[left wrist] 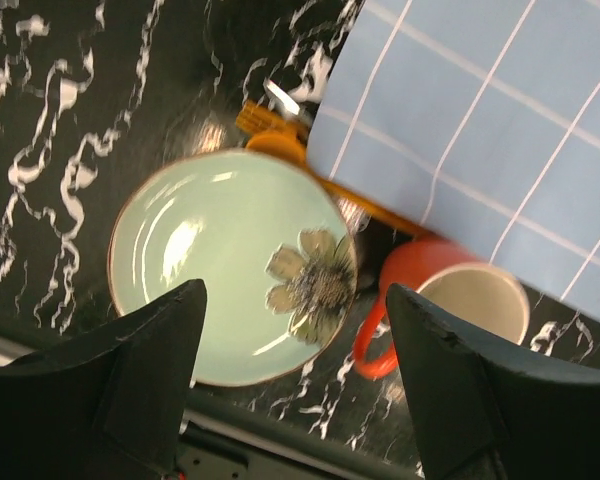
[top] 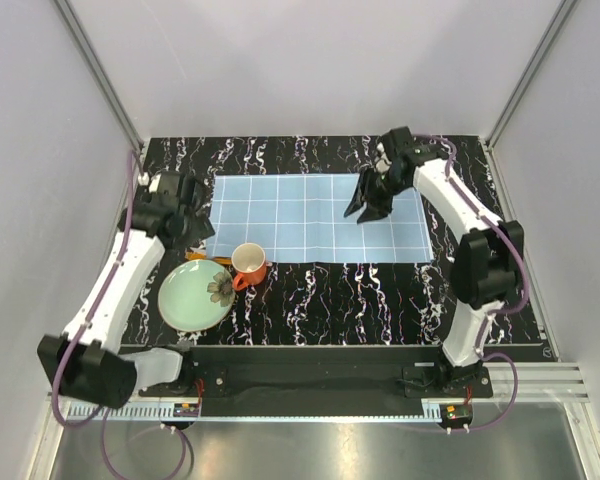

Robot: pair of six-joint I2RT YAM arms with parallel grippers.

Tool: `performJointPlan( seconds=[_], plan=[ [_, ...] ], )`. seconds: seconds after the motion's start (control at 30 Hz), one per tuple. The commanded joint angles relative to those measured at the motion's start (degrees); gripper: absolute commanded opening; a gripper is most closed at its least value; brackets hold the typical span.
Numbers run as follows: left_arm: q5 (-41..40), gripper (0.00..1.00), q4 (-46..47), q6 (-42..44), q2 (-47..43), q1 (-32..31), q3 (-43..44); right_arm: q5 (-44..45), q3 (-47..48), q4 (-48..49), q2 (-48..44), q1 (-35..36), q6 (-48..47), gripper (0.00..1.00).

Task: Set the dinner table for one person
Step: Pick up the plate from the corner of the board.

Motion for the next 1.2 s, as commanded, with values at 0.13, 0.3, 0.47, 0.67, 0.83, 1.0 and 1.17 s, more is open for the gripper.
performJointPlan(
  seconds=[0.13,0.3,0.47,0.67,0.83,1.0,1.17],
  plan=[
    [3.4,0.79,3.2,-2.8,-11.4,0.7,-9.8,-2.0,-15.5,6.3,-16.4,4.4,8.0,0.48],
    [2.9,0.79,2.3,-4.3,-14.0,0.9,-11.3,-3.2,-17.3,8.3,-17.7,4.6,6.5,0.48],
    [1.4,0.79,-0.6,-7.6,-12.6,1.0,-8.2,-5.9,-17.7,9.1,-14.3,4.6,4.4,0.47],
    [0.1,0.78,-6.0,-14.0,-15.9,0.9,-11.4,-9.4,-23.7,15.7,-13.3,4.7,5.3,0.46],
    [-0.1,0.78,-7.1,-14.0,-20.5,0.9,-12.7,-9.9,-24.4,16.3,-13.5,5.0,6.9,0.46],
    [-4.3,0.78,-11.8,-13.6,-19.2,0.9,-10.5,-9.1,-23.2,17.6,-13.8,6.0,10.0,0.46],
    [-1.9,0.78,-10.0,-18.0,-28.5,5.5,-19.0,-9.9,-20.6,16.2,-12.9,6.4,9.9,0.45]
  ],
)
